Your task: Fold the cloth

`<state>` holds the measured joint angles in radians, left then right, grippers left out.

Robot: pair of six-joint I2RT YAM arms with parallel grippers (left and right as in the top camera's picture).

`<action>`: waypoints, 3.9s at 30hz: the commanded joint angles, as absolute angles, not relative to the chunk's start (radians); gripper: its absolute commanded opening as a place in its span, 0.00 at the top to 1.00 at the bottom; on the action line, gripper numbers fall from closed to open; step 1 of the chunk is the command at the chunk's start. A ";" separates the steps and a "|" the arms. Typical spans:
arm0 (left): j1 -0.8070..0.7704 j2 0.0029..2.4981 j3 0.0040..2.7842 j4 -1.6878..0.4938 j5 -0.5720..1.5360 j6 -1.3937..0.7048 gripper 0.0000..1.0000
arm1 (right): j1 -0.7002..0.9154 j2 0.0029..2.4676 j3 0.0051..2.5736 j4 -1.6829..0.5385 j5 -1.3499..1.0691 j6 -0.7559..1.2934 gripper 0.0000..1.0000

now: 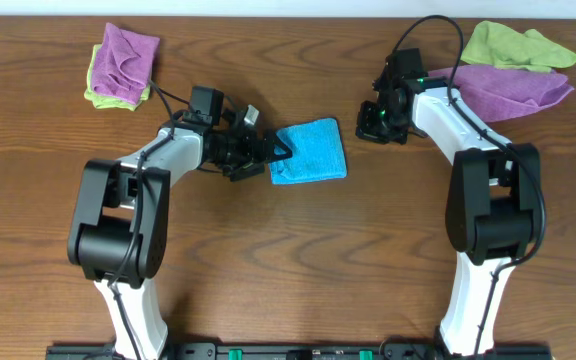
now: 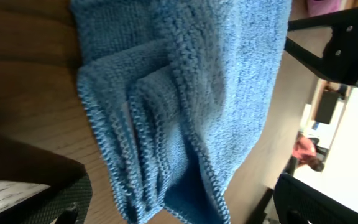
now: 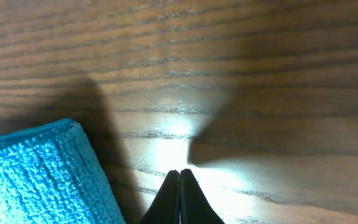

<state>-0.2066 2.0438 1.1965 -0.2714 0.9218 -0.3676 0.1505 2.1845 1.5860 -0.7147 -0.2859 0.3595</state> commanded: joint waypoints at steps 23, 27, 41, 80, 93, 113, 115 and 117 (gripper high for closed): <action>-0.242 2.106 1.191 -0.288 0.868 -0.430 0.94 | 0.252 2.278 1.603 -0.681 -0.427 0.387 0.98; -0.189 2.092 1.243 -0.257 0.944 -0.432 0.94 | 0.214 2.259 1.668 -0.770 -0.427 0.344 0.98; 0.205 1.983 1.716 -0.117 0.936 -0.744 0.94 | 0.146 2.157 1.850 -1.024 -0.419 0.245 0.98; 0.330 2.129 1.716 -0.077 0.707 -0.354 0.94 | 0.192 2.149 1.850 -1.034 -0.420 0.220 0.98; 0.325 2.132 1.728 -0.160 0.627 -0.294 0.94 | 0.212 2.149 1.850 -1.034 -0.420 0.220 0.98; 0.362 2.131 1.728 -0.402 0.611 -0.380 0.04 | 0.224 2.149 1.850 -1.033 -0.428 0.220 0.98; 0.374 2.131 1.728 -0.432 0.650 -0.382 0.04 | 0.224 2.149 1.850 -1.033 -0.428 0.220 0.99; 0.382 2.131 1.729 -0.458 0.673 -0.382 0.05 | 0.224 2.149 1.850 -1.031 -0.428 0.220 0.98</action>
